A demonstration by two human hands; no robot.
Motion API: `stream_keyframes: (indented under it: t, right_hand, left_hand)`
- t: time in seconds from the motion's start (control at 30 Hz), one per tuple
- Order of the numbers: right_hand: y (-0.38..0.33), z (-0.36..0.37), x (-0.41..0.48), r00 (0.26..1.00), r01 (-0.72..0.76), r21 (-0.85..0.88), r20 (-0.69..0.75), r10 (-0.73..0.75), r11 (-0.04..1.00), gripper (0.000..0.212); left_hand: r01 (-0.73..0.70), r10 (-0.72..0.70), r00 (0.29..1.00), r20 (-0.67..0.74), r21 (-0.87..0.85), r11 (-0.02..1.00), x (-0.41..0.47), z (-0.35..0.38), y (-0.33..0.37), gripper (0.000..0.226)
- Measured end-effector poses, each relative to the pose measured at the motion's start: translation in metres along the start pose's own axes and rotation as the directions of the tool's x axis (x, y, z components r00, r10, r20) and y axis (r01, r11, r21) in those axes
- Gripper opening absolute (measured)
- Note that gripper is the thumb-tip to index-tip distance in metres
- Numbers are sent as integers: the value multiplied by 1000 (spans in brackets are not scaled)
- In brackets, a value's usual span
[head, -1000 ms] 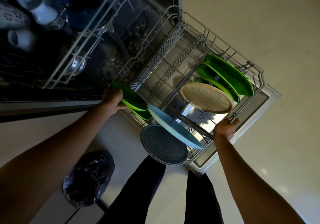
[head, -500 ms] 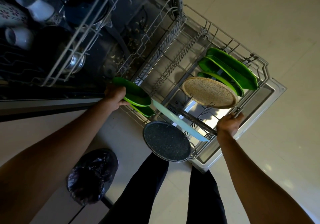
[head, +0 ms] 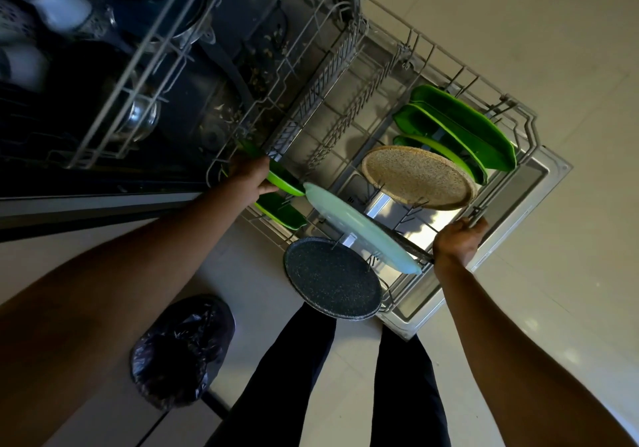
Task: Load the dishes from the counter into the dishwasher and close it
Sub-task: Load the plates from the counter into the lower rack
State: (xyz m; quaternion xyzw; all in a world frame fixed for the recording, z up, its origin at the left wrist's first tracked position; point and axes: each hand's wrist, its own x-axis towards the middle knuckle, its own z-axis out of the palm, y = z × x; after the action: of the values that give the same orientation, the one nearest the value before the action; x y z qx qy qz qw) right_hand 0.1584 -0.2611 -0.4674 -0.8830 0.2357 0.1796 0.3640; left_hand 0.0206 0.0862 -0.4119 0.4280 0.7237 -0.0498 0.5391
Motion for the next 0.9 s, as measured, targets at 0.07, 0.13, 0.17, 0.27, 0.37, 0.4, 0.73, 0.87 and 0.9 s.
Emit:
stream_keyframes:
  t: [0.07, 0.13, 0.17, 0.27, 0.37, 0.4, 0.73, 0.87, 0.9]
  right_hand:
    - [1, 0, 0, 1000, 18, 12, 3, -18, 1000, 46]
    - [3, 2, 2, 1000, 26, 29, 2, -26, 999, 45]
    - [3, 3, 2, 1000, 22, 31, 2, -22, 999, 45]
    - [3, 4, 2, 1000, -9, 21, -3, 9, 1000, 45]
    - [1, 4, 0, 1000, -20, 19, -1, 20, 1000, 46]
    - [2, 4, 2, 1000, -22, 18, -3, 22, 1000, 47]
    - [-7, -7, -1, 982, -161, 39, 105, 156, 986, 63]
    - [-14, -24, -9, 939, -218, 19, 275, 205, 976, 77]
    - [-12, -31, -12, 927, -230, 9, 305, 216, 973, 81]
  left_hand:
    - [3, -3, 1000, 26, 19, 1000, 6, -2, 2, 37]
    - [4, -7, 999, 45, 47, 999, 13, -3, 7, 36]
    - [11, -15, 998, 55, 67, 998, 17, -5, 9, 31]
    - [33, -43, 996, 76, 125, 992, 21, -6, 13, 17]
    - [56, -70, 991, 114, 122, 991, 18, -11, 12, 17]
    - [59, -74, 989, 130, 112, 992, 17, -12, 11, 19]
    - [-50, 42, 996, 78, 103, 993, -9, -22, 10, 43]
    - [-157, 147, 987, 69, 188, 969, -33, -31, 4, 27]
    - [-170, 162, 985, 57, 184, 968, -44, -33, 1, 16]
